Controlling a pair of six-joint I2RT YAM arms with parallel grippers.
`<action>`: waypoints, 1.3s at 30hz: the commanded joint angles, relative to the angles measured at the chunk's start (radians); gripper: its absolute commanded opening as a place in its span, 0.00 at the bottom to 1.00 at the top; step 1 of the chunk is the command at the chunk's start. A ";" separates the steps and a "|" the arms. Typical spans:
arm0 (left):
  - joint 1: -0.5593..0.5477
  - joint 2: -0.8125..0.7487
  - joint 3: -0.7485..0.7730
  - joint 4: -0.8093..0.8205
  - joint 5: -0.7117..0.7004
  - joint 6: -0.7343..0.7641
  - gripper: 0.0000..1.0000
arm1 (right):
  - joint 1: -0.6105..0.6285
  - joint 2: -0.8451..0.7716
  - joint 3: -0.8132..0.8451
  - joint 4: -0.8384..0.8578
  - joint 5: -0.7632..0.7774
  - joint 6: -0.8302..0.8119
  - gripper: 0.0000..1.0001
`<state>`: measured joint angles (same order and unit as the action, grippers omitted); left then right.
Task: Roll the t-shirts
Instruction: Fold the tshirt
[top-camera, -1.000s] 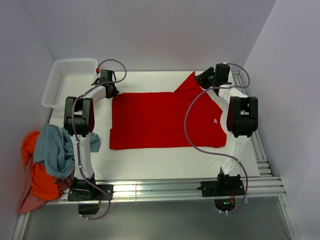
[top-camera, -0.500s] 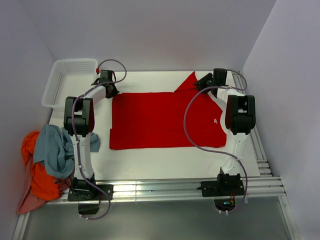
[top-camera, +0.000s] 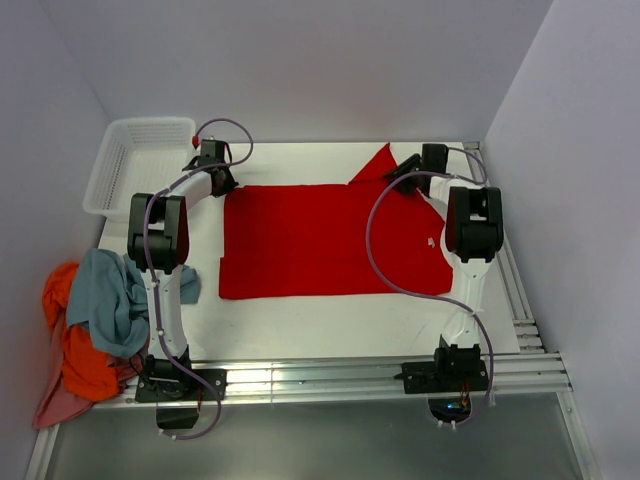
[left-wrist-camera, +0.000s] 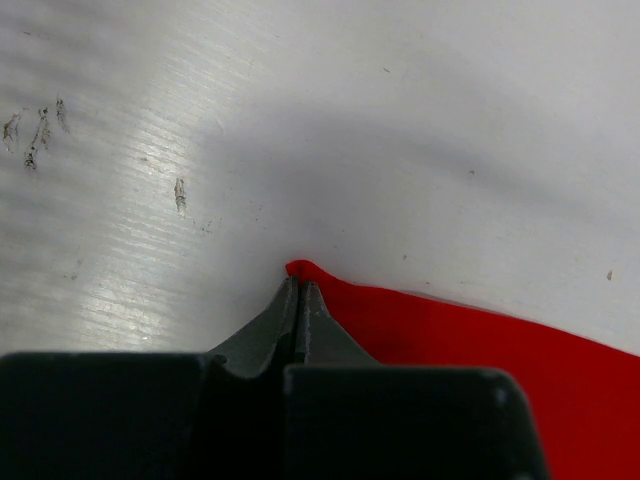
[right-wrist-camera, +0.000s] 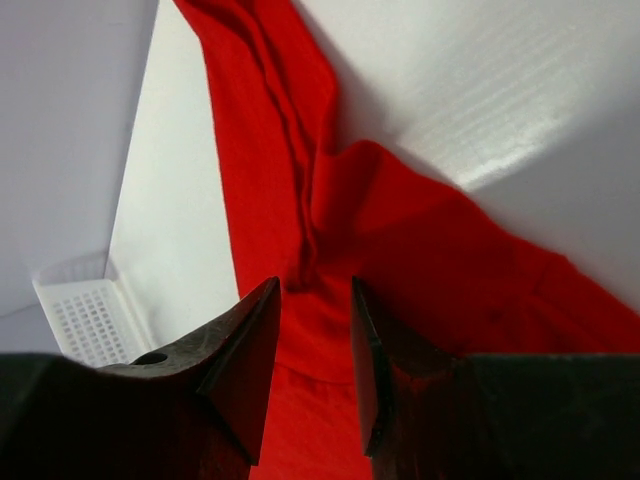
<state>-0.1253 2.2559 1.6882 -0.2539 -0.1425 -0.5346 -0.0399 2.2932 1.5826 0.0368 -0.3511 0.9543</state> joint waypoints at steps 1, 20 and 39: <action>-0.005 -0.015 -0.021 -0.039 0.047 0.015 0.00 | -0.006 0.009 0.069 0.009 0.006 0.009 0.41; -0.005 -0.013 -0.016 -0.044 0.050 0.016 0.00 | 0.000 0.055 0.160 -0.060 0.001 -0.002 0.36; -0.005 -0.015 -0.012 -0.045 0.041 0.021 0.00 | 0.012 0.054 0.277 -0.127 0.023 -0.048 0.00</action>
<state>-0.1230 2.2559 1.6882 -0.2531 -0.1322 -0.5343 -0.0364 2.3756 1.7958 -0.0715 -0.3534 0.9543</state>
